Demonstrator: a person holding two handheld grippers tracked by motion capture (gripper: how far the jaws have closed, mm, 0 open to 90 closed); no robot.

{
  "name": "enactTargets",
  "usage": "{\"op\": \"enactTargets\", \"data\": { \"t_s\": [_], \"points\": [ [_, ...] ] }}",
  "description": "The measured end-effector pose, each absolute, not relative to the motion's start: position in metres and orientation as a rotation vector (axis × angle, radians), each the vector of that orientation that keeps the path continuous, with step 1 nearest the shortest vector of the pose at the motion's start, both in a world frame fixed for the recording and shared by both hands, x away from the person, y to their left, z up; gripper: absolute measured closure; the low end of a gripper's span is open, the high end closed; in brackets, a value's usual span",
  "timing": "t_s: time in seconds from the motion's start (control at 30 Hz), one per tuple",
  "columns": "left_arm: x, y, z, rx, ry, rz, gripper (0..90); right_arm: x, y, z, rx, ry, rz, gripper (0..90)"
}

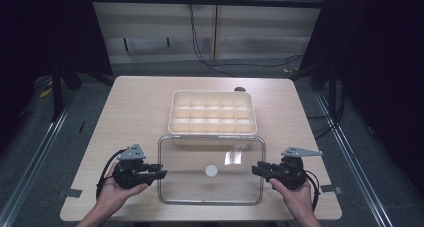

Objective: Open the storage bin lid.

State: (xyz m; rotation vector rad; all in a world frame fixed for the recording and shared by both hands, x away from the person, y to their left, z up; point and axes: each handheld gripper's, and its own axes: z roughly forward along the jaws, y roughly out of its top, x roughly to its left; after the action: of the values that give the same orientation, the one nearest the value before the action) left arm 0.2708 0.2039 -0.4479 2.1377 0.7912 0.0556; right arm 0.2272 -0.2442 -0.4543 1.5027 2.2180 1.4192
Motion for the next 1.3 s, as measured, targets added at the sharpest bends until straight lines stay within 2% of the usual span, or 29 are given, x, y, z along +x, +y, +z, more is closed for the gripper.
{"op": "enactTargets", "data": {
  "t_s": [0.57, 1.3],
  "points": [
    [0.275, 0.195, -0.459, 2.195, 0.799, 0.048, 60.1, 0.238, -0.244, -0.47, 1.601, 2.248, 1.355, 55.9],
    [0.279, 0.198, -0.472, 2.21, 0.848, 0.036, 58.0, 0.245, -0.238, -0.484, 1.622, 2.276, 1.288, 49.6]
  ]
}}
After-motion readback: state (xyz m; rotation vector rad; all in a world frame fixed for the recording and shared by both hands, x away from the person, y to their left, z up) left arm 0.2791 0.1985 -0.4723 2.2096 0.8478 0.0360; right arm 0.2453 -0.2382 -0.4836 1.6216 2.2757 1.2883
